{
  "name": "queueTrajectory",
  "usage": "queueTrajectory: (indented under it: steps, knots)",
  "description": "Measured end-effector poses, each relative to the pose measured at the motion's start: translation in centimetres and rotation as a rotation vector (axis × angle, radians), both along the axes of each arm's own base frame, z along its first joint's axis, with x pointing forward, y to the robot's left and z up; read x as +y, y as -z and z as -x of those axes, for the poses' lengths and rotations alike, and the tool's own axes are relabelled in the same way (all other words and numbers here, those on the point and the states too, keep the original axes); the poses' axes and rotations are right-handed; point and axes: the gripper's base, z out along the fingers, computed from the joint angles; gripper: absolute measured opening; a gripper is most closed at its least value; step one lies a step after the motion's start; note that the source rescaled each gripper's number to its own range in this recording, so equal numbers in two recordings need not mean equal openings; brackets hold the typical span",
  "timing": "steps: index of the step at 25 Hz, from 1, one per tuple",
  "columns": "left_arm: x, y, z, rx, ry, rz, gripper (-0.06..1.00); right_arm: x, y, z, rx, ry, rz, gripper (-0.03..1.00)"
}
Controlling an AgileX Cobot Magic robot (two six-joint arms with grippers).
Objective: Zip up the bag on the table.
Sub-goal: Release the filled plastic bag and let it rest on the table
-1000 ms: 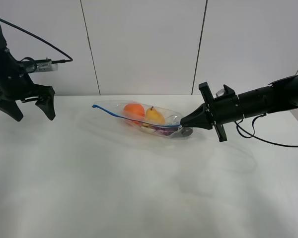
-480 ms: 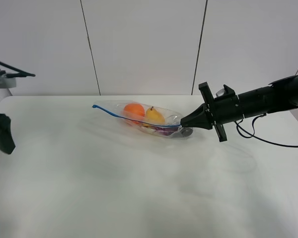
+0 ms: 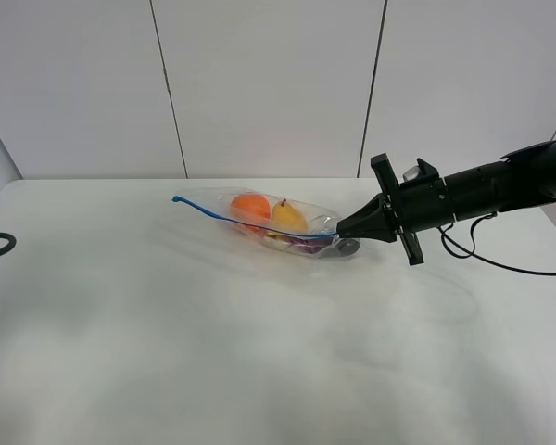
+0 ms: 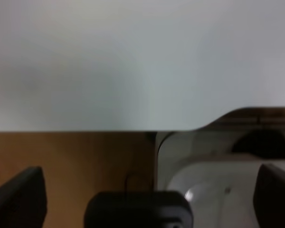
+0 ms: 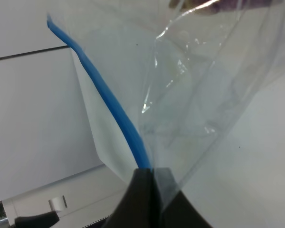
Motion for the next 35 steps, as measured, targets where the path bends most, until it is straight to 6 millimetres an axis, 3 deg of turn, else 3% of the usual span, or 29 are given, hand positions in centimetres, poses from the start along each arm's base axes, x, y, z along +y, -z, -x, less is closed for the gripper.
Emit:
queueTrajectory:
  steps: [18, 28, 31, 34, 35]
  knots:
    - [-0.6, -2.2, 6.3, -0.364, 0.034, -0.004, 1.00, 0.0, 0.0, 0.0, 0.000, -0.001, -0.001, 0.00]
    - [-0.7, -2.8, 12.3, -0.725, 0.093, 0.004, 1.00, 0.0, 0.0, 0.0, 0.000, 0.000, 0.000, 0.00]
    - [-0.7, -2.7, 13.3, -0.779, 0.093, 0.004, 1.00, 0.0, 0.0, -0.1, -0.002, 0.006, 0.005, 0.00]
    - [-0.7, -2.7, 13.3, -0.781, 0.093, 0.004, 1.00, -0.1, 0.1, 0.0, -0.002, -0.002, 0.013, 0.06]
    - [-0.7, -2.7, 13.3, -0.780, 0.093, 0.004, 1.00, -0.1, 0.1, 0.1, -0.001, -0.011, 0.017, 0.12]
